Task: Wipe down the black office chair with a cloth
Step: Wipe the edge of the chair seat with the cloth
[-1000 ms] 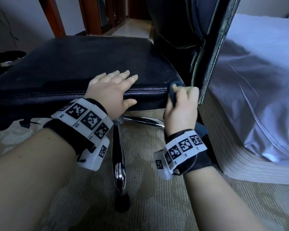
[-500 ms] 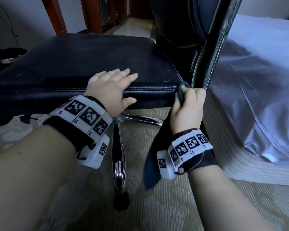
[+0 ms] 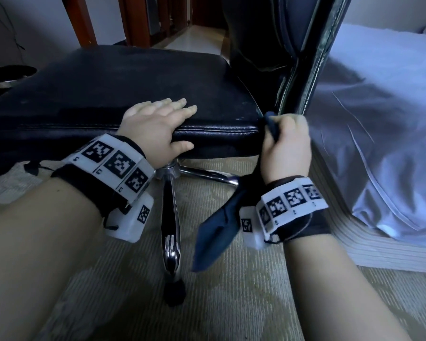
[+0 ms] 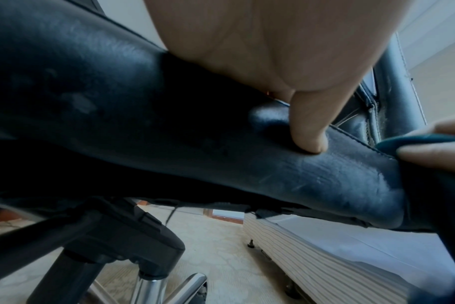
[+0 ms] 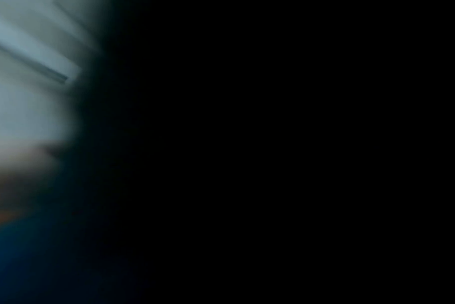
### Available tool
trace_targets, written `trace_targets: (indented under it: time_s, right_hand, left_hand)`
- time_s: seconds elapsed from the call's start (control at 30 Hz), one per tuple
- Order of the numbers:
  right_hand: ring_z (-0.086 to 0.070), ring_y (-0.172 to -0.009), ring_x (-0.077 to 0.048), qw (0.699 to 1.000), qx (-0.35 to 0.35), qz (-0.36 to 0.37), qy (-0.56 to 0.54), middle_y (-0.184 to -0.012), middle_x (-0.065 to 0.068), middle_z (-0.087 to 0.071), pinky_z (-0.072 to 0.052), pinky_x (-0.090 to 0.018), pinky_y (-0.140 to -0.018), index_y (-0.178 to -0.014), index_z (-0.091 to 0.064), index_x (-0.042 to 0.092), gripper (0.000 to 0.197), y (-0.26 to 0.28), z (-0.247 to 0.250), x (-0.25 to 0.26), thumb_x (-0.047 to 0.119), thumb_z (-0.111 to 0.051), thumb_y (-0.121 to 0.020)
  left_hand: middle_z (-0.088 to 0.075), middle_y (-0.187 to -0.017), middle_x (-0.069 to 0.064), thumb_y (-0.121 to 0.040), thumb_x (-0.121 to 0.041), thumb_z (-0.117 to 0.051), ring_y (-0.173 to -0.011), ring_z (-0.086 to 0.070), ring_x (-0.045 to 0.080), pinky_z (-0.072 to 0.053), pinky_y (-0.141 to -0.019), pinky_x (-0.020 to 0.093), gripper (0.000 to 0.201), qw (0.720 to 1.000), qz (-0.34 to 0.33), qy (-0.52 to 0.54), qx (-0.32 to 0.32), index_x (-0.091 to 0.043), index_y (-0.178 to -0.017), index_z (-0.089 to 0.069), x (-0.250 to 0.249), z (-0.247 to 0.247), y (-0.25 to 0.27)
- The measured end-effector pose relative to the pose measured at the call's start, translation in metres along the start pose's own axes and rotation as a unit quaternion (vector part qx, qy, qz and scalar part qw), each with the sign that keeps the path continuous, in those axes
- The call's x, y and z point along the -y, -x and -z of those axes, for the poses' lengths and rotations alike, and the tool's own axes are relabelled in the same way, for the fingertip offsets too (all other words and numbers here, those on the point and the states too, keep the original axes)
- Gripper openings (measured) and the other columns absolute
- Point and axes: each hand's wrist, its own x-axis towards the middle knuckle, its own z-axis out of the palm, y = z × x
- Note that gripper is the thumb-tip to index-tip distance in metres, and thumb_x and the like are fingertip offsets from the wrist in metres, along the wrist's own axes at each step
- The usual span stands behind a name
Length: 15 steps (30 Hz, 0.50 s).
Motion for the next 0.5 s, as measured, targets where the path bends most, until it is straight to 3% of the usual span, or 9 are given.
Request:
trace_targets:
  time_s: [0.1, 0.23, 0.33, 0.43, 0.5]
  right_hand:
    - [-0.058, -0.081, -0.033, 1.0, 0.004, 0.021, -0.004, -0.097, -0.022, -0.055, -0.045, -0.029, -0.064, -0.091, -0.062, -0.004, 0.014, 0.019, -0.012, 0.014, 0.003, -0.063, -0.08]
    - [-0.06, -0.07, -0.031, 0.991, 0.039, 0.125, 0.001, -0.084, -0.017, -0.058, -0.044, -0.024, -0.052, -0.086, -0.064, -0.002, 0.016, 0.04, -0.022, 0.032, 0.001, -0.071, -0.072]
    - [-0.058, -0.078, -0.029, 0.991, 0.022, 0.128, -0.04, -0.089, -0.016, -0.058, -0.04, -0.025, -0.062, -0.085, -0.063, -0.002, 0.01, 0.033, -0.018, 0.034, 0.005, -0.064, -0.078]
    - [-0.048, -0.089, -0.016, 0.994, -0.034, 0.091, -0.054, -0.099, -0.019, -0.057, -0.04, -0.024, -0.073, -0.088, -0.063, -0.003, 0.012, 0.012, -0.008, 0.019, 0.005, -0.061, -0.081]
    - [-0.051, -0.088, -0.019, 0.995, -0.023, 0.096, -0.032, -0.097, -0.019, -0.058, -0.044, -0.028, -0.071, -0.086, -0.062, -0.004, 0.01, 0.012, -0.008, 0.014, 0.004, -0.062, -0.079]
  left_hand:
    - [-0.011, -0.155, -0.014, -0.091, -0.048, -0.045, -0.144, -0.007, 0.008, -0.001, -0.114, 0.03, 0.064, 1.0, 0.003, -0.005, 0.0, -0.038, -0.146, -0.014, -0.001, 0.001, 0.0]
    - [-0.011, -0.155, -0.014, -0.09, -0.048, -0.045, -0.143, -0.007, 0.008, -0.001, -0.114, 0.03, 0.064, 1.0, 0.001, -0.004, -0.006, -0.038, -0.146, -0.014, -0.002, 0.0, 0.001]
    - [-0.011, -0.155, -0.014, -0.09, -0.049, -0.045, -0.143, -0.007, 0.008, -0.001, -0.114, 0.03, 0.065, 1.0, 0.001, -0.001, -0.003, -0.038, -0.146, -0.014, -0.001, 0.0, 0.002]
    - [-0.012, -0.155, -0.014, -0.09, -0.049, -0.045, -0.143, -0.008, 0.008, 0.0, -0.114, 0.03, 0.064, 1.0, 0.002, 0.007, -0.006, -0.038, -0.146, -0.015, 0.002, 0.001, 0.002]
    - [-0.014, -0.155, -0.015, -0.089, -0.05, -0.046, -0.143, -0.008, 0.008, 0.0, -0.114, 0.03, 0.064, 1.0, 0.006, 0.01, -0.008, -0.038, -0.145, -0.017, 0.002, 0.002, 0.002]
